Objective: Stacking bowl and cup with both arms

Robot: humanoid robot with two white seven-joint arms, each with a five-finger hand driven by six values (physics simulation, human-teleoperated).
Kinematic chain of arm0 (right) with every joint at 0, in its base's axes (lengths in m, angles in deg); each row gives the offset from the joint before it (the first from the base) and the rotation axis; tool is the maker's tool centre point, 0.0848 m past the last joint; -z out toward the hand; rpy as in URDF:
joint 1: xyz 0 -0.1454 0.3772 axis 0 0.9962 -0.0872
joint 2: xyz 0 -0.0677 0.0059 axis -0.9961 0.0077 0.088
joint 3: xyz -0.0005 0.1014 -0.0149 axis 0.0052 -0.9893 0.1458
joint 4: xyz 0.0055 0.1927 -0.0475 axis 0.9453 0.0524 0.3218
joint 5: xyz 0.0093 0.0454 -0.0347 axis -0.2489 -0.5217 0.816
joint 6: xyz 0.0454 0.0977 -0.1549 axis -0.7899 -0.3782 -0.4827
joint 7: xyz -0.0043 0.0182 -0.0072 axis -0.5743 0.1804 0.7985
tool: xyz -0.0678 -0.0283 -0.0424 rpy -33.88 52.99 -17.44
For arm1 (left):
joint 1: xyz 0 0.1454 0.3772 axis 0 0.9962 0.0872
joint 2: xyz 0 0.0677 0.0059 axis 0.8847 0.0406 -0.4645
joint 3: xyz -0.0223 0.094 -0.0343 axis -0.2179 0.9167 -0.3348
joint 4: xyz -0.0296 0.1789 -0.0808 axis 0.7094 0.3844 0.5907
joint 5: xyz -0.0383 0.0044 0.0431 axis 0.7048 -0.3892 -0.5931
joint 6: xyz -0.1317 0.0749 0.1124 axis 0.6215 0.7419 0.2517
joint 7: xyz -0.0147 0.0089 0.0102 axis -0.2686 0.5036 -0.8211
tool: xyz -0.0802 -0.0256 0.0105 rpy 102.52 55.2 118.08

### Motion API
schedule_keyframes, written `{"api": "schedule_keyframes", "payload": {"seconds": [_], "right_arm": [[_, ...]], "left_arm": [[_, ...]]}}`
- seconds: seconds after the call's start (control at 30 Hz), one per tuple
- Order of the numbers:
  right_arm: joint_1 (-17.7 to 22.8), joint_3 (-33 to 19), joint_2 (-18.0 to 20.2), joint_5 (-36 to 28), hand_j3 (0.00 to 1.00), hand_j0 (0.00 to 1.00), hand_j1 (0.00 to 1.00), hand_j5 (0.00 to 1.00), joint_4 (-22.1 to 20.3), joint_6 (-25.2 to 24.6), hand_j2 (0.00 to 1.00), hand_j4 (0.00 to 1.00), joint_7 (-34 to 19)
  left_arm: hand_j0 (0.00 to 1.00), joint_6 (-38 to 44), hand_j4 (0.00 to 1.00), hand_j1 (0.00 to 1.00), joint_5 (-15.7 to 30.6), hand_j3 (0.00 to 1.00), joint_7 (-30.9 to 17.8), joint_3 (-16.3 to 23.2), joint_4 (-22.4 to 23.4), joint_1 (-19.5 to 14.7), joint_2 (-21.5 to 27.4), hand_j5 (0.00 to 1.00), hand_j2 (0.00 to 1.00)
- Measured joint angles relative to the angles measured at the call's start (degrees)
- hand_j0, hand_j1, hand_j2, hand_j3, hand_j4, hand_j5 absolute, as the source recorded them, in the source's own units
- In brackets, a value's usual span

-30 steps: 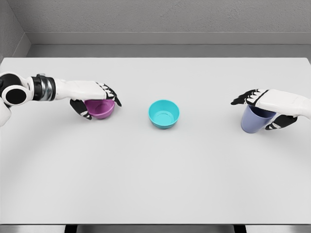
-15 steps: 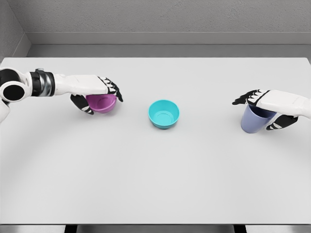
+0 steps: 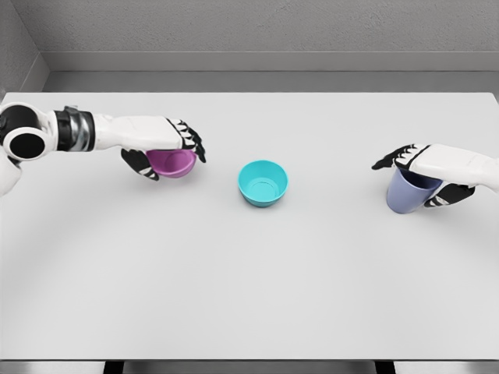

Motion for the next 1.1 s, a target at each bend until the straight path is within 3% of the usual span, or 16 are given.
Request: {"api": "schedule_keyframes", "payload": {"seconds": [0.2,1.1], "right_arm": [[-0.35,-0.14,-0.01,-0.57,0.71,0.71,0.71,0.71,0.02,-0.21,0.71,0.71,-0.8],[-2.72,-0.07,0.55,0.68,0.7,0.7,0.7,0.7,0.09,0.03,0.7,0.7,-1.6]], "left_arm": [[0.78,0.02,0.78,0.78,-0.13,0.78,-0.02,0.07,-1.46,-0.44,-0.14,0.78,0.78],[0.77,0.01,0.77,0.77,-1.62,0.77,-0.02,0.35,-2.98,-2.11,-6.42,0.77,0.77]]}}
